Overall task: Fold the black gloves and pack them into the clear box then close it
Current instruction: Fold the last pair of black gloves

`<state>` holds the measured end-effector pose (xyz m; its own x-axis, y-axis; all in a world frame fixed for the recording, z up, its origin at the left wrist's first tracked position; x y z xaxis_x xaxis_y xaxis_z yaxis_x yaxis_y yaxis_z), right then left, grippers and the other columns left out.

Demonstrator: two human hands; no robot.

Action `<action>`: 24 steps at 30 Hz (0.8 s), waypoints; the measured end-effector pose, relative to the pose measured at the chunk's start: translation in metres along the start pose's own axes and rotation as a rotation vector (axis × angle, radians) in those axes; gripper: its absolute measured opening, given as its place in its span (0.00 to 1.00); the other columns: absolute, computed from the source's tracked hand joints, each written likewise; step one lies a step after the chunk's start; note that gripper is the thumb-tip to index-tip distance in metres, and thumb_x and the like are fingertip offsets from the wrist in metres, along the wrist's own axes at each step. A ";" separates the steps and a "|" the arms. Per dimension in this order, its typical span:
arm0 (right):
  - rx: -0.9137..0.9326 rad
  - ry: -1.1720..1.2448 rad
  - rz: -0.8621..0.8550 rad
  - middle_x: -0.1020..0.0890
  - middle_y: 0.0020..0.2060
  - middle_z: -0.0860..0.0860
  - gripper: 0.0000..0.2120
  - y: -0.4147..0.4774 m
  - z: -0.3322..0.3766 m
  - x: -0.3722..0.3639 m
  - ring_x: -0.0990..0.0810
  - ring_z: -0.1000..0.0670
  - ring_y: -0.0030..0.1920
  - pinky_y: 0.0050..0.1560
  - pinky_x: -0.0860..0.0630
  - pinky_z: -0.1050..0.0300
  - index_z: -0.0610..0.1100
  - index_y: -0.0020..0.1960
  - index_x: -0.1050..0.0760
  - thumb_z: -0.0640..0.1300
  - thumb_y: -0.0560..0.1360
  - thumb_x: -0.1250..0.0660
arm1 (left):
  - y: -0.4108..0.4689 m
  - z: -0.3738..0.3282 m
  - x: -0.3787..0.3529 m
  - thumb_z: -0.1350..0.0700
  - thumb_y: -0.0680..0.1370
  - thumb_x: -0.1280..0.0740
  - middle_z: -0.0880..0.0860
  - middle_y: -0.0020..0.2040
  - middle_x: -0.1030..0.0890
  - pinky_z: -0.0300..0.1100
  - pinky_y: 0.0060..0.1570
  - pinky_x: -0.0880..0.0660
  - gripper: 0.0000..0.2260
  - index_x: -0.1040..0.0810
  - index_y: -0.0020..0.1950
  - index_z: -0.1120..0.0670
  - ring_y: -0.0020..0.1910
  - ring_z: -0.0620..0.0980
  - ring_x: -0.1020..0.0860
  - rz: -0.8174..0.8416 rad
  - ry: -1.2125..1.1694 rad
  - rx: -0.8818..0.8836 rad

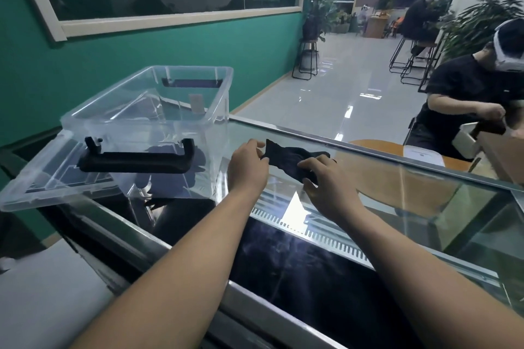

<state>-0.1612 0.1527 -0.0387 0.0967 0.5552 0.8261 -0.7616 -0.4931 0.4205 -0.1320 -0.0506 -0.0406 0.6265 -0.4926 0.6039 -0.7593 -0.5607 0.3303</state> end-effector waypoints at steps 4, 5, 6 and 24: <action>0.020 0.001 -0.002 0.18 0.61 0.48 0.18 0.000 0.000 -0.001 0.21 0.44 0.57 0.52 0.27 0.56 0.49 0.69 0.21 0.40 0.80 0.28 | -0.003 -0.004 0.002 0.62 0.81 0.31 0.49 0.53 0.17 0.45 0.52 0.22 0.15 0.17 0.67 0.52 0.55 0.51 0.21 -0.027 -0.008 -0.080; 0.025 0.001 -0.004 0.18 0.61 0.48 0.18 0.001 0.000 -0.001 0.21 0.45 0.57 0.52 0.26 0.56 0.48 0.69 0.21 0.40 0.80 0.28 | -0.005 -0.005 0.003 0.62 0.81 0.31 0.50 0.53 0.17 0.43 0.52 0.25 0.14 0.17 0.65 0.52 0.56 0.51 0.22 -0.035 0.003 -0.100; 0.029 -0.001 -0.008 0.18 0.60 0.48 0.18 0.001 0.000 -0.001 0.21 0.45 0.57 0.53 0.24 0.55 0.48 0.68 0.20 0.40 0.80 0.28 | -0.006 -0.006 0.003 0.61 0.81 0.32 0.50 0.54 0.17 0.42 0.52 0.27 0.12 0.15 0.63 0.52 0.56 0.51 0.23 -0.040 0.017 -0.117; -0.055 0.169 -0.096 0.19 0.51 0.50 0.11 0.003 -0.004 0.006 0.25 0.46 0.52 0.49 0.31 0.53 0.47 0.53 0.23 0.34 0.75 0.36 | -0.068 -0.027 0.066 0.60 0.84 0.29 0.47 0.51 0.13 0.30 0.50 0.20 0.02 0.19 0.56 0.54 0.52 0.45 0.15 -0.140 -0.251 -0.416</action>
<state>-0.1659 0.1574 -0.0338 0.0651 0.7044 0.7068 -0.7886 -0.3977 0.4690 -0.0445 -0.0268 -0.0034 0.7113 -0.6054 0.3571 -0.6390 -0.3453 0.6874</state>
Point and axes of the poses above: each hand's wrist, its own y-axis towards the middle knuckle, its own x-axis out of the back of the hand, z = x × y, the point moved 4 cm from there along y, towards the middle knuckle
